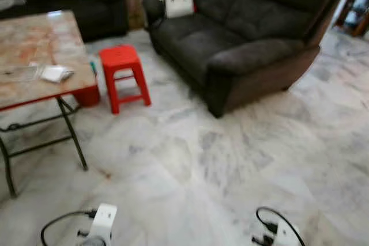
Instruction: Picking trash to rubbish bin
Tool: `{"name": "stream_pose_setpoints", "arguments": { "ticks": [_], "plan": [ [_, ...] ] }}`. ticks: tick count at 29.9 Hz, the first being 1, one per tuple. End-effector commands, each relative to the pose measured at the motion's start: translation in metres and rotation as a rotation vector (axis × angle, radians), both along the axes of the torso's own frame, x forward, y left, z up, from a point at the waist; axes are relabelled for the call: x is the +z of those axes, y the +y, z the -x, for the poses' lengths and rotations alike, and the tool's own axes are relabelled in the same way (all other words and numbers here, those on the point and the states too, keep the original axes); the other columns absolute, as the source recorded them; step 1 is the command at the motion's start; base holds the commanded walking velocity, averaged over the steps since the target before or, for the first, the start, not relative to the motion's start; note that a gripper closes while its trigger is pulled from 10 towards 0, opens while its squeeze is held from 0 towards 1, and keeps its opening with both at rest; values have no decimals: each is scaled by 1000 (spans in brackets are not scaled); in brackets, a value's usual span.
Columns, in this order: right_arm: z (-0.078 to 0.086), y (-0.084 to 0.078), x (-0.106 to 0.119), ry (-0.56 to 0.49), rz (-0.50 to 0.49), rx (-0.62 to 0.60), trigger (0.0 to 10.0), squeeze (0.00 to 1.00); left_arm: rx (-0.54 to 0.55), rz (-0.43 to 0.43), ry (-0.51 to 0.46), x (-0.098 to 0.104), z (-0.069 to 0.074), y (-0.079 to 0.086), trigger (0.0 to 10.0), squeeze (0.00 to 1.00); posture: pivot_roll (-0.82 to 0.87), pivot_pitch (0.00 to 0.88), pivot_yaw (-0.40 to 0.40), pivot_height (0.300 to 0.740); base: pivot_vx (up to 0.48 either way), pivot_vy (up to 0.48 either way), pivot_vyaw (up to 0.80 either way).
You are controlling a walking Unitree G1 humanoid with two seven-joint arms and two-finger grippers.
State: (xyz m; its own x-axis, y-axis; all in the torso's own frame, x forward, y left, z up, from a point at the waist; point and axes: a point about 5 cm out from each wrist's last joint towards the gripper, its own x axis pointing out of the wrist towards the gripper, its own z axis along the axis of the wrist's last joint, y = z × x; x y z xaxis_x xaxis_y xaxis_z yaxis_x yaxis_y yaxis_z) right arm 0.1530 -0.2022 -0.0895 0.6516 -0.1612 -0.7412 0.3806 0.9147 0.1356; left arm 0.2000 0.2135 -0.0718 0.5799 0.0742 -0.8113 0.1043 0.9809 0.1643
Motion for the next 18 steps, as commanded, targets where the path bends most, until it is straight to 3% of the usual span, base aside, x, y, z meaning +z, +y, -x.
{"name": "stream_pose_setpoints", "arguments": {
  "ticks": [1,9,18],
  "plan": [
    [1,-2,0,1,8,-3,10000,0,-3,-14,15,-2,5,2,10000,0,25,0,10,740,0,0,800],
    [2,-2,0,1,6,-3,10000,0,-13,-35,10,-2,5,4,10000,0,25,0,11,740,0,0,800],
    [3,-2,-1,4,9,3,10000,0,10,-49,-28,4,-2,11,10000,0,29,0,9,740,0,0,583]
  ]
}}
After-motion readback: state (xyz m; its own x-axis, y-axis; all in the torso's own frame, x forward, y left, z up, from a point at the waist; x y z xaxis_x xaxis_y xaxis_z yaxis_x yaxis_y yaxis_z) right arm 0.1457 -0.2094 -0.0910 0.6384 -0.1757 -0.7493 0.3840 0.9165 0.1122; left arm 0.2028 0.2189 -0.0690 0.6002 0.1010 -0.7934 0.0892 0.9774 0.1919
